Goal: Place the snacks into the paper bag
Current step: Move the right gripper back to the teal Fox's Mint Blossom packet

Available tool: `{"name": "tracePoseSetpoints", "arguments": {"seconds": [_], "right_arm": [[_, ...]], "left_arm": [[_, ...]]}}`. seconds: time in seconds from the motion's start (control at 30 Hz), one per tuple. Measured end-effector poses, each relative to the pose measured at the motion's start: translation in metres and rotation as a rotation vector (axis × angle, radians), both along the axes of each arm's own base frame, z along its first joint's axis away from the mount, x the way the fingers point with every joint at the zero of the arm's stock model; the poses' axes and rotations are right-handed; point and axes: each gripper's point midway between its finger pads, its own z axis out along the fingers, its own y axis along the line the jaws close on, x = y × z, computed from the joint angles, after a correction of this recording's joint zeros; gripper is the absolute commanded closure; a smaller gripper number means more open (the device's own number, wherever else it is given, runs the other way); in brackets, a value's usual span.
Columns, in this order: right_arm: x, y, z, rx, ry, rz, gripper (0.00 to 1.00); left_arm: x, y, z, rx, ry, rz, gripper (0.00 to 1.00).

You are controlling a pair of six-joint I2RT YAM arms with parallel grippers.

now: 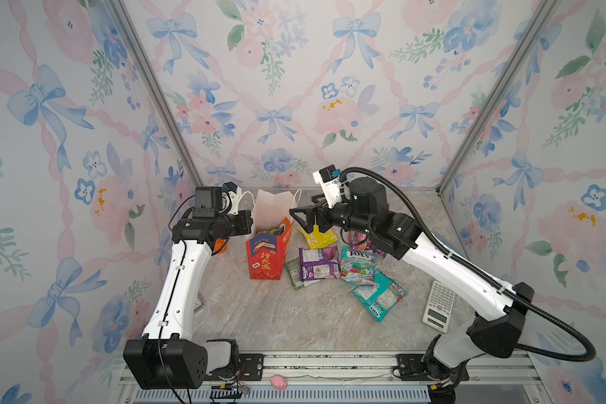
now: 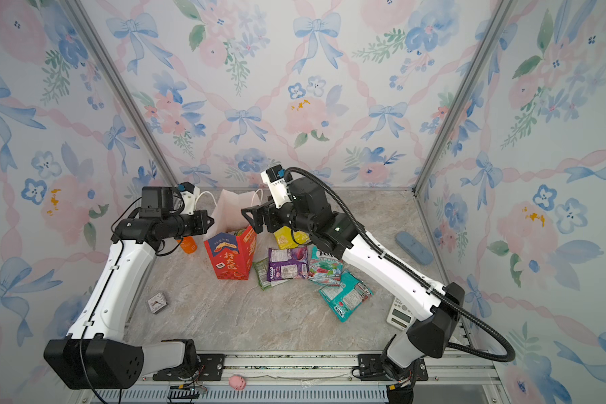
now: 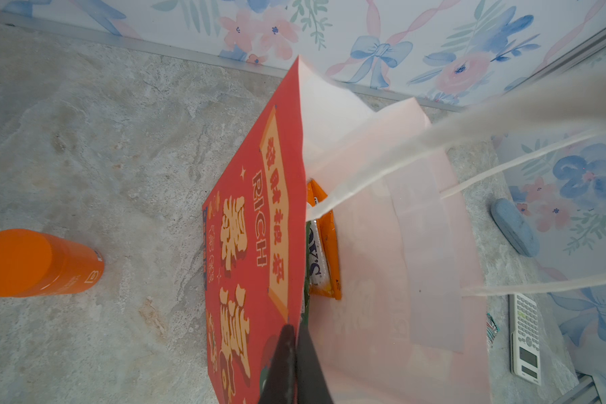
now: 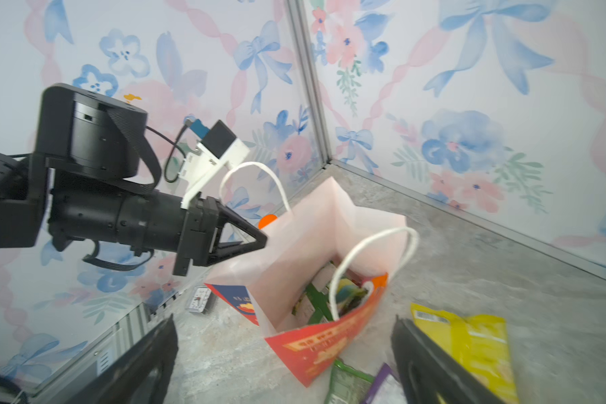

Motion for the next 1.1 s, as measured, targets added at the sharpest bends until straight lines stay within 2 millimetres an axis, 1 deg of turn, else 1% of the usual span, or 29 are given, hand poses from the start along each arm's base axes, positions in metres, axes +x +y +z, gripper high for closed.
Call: {"name": "tracePoseSetpoints", "arguments": {"seconds": [0.07,0.13,0.17,0.23,0.33,0.4,0.43,0.5,0.57,0.7,0.8,0.93,1.1], "right_arm": [[0.008,-0.025,-0.01,-0.019,0.012,-0.084,0.03],[0.017,-0.054,-0.032,-0.049,0.054,-0.181,0.03],[0.02,-0.071,-0.049,-0.071,0.088,-0.236,0.03],[0.023,-0.106,-0.089,-0.119,0.174,-0.341,0.03],[0.015,-0.148,-0.146,-0.192,0.298,-0.464,0.03],[0.002,-0.175,-0.181,-0.243,0.378,-0.541,0.03],[-0.006,-0.187,-0.197,-0.263,0.416,-0.576,0.03],[-0.021,-0.205,-0.219,-0.285,0.474,-0.624,0.01],[-0.034,-0.22,-0.236,-0.295,0.524,-0.668,0.01],[-0.054,-0.242,-0.261,-0.292,0.605,-0.733,0.15],[-0.07,-0.257,-0.279,-0.301,0.673,-0.778,0.22],[-0.091,-0.27,-0.301,-0.295,0.753,-0.814,0.3],[-0.116,-0.284,-0.329,-0.258,0.85,-0.862,0.36]], "left_arm": [[0.0,0.0,0.0,0.0,0.0,0.0,1.0],[0.0,0.0,0.0,0.0,0.0,0.0,1.0],[0.0,0.0,0.0,0.0,0.0,0.0,1.0],[0.0,0.0,0.0,0.0,0.001,0.0,1.0],[0.0,0.001,-0.001,0.002,0.002,0.002,1.0],[0.0,0.001,-0.001,0.002,0.002,0.002,1.0],[0.0,0.001,-0.001,0.003,0.002,0.003,1.0],[0.0,0.001,-0.001,0.003,0.002,0.003,1.0],[0.0,0.001,-0.001,0.003,0.002,0.003,1.0],[0.0,0.001,-0.001,0.003,0.002,0.003,1.0],[0.0,0.001,-0.001,0.003,0.002,0.003,1.0],[0.001,0.001,-0.001,0.006,0.002,0.006,1.0],[0.001,0.002,-0.001,0.008,0.002,0.008,1.0]]}}
